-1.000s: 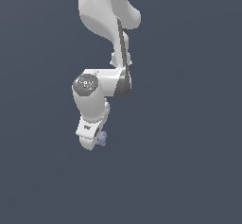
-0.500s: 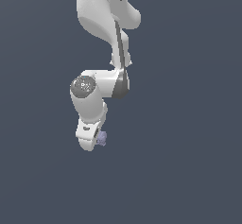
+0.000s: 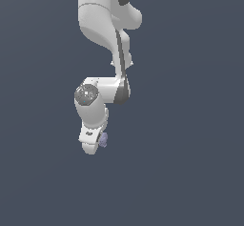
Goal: Pick up the object and move it to a goal position.
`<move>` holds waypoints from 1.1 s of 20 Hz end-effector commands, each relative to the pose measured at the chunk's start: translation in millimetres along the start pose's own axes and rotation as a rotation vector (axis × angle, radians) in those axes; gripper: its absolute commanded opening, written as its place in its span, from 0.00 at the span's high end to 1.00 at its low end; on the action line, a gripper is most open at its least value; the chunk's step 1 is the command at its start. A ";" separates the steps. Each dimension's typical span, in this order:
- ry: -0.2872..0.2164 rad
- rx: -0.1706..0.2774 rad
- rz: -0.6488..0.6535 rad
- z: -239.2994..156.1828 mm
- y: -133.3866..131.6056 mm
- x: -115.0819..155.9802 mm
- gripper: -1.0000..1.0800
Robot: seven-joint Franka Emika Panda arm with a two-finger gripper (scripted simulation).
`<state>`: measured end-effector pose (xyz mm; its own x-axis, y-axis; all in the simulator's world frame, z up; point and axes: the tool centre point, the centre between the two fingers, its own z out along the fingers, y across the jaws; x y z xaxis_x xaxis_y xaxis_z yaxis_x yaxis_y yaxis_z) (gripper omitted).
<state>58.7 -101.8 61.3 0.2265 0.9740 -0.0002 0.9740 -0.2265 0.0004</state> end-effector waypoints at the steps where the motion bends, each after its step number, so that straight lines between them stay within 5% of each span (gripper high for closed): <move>1: 0.000 0.001 -0.001 13.1 -0.7 -0.2 0.04; 7: 0.000 0.001 -0.002 20.8 0.7 0.2 0.04; 8: 0.000 0.001 -0.002 20.8 0.7 0.2 1.00; 22: 0.000 0.001 -0.002 17.1 -1.0 3.8 1.00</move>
<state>58.5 -100.1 42.0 0.2254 0.9743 -0.0004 0.9743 -0.2254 -0.0011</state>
